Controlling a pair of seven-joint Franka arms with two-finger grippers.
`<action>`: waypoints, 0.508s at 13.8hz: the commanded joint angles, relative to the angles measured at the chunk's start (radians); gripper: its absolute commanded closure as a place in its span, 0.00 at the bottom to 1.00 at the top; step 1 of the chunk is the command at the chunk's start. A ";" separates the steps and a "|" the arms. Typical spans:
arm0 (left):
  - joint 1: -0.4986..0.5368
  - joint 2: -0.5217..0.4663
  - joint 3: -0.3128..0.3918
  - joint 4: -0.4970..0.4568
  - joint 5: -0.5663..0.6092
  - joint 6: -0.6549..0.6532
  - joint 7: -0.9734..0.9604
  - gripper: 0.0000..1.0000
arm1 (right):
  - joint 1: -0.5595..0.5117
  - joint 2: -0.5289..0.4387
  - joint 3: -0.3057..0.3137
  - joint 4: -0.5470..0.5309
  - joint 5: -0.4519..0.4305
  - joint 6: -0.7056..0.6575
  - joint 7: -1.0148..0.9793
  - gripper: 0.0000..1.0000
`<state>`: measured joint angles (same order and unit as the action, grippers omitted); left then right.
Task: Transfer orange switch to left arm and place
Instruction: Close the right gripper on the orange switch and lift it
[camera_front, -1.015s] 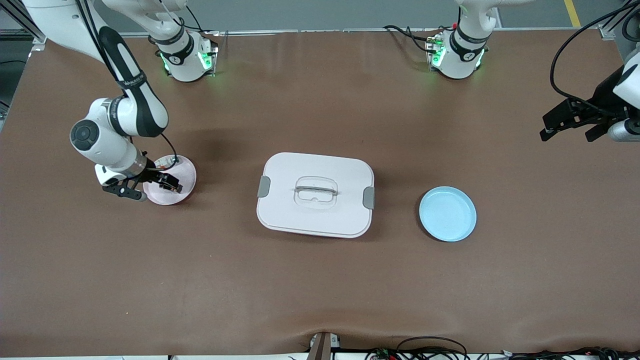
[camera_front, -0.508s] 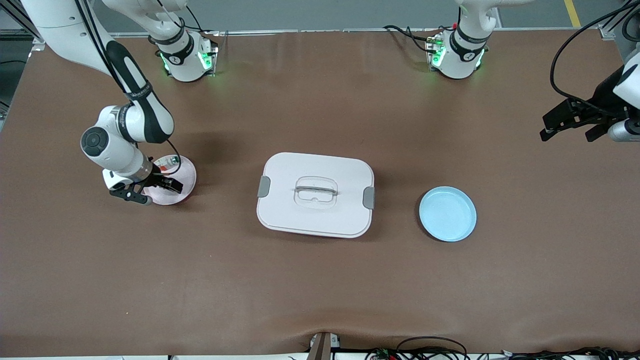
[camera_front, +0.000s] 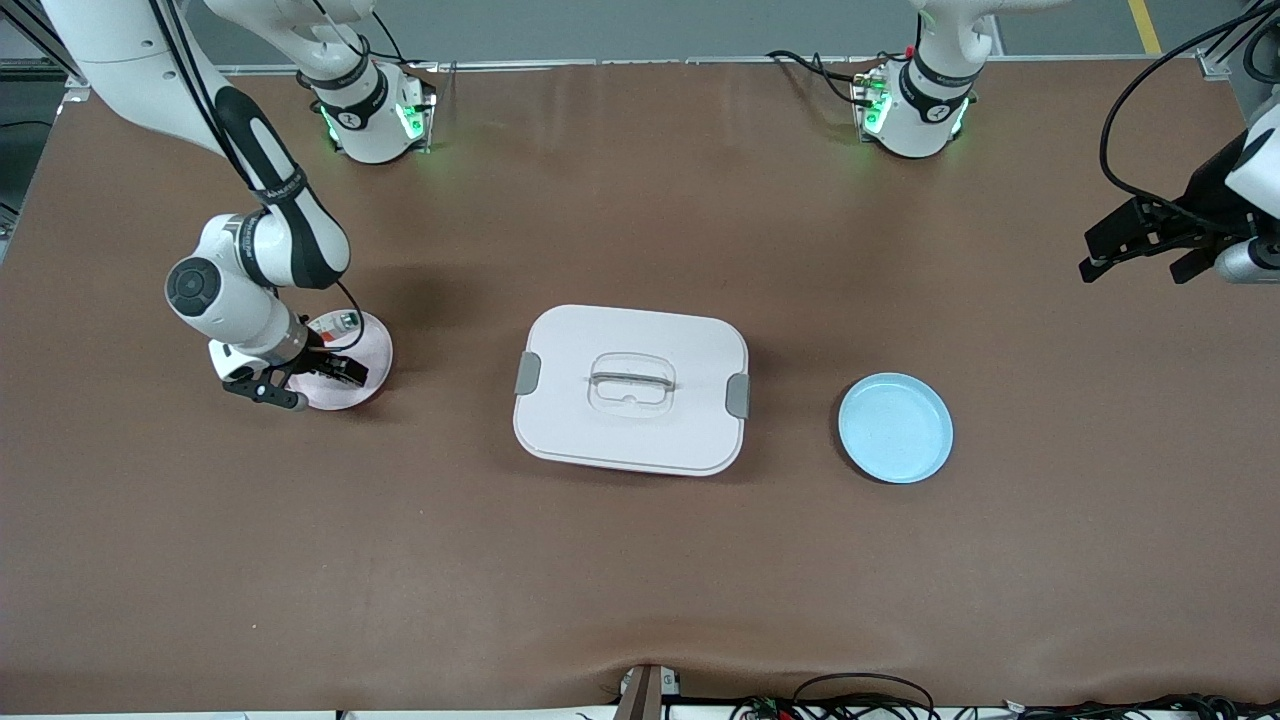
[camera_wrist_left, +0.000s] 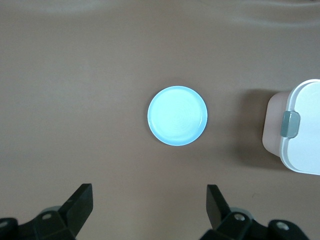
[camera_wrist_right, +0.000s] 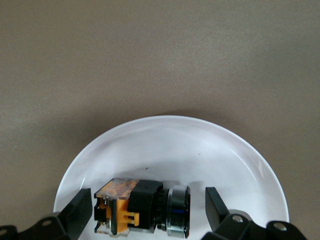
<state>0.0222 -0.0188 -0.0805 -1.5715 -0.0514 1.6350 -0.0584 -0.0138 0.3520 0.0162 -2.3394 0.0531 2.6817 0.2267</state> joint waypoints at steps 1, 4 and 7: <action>0.002 0.013 -0.002 0.024 0.002 -0.001 0.014 0.00 | 0.003 0.012 0.001 0.012 0.005 0.000 0.014 0.00; 0.004 0.013 -0.002 0.022 -0.001 -0.003 0.012 0.00 | 0.014 0.012 0.001 0.011 0.004 -0.016 0.010 0.52; 0.004 0.013 -0.002 0.022 -0.008 -0.004 0.005 0.00 | 0.041 0.012 0.001 0.011 0.004 -0.019 0.014 1.00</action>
<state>0.0226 -0.0187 -0.0805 -1.5715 -0.0514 1.6350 -0.0584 0.0116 0.3539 0.0174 -2.3392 0.0531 2.6738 0.2267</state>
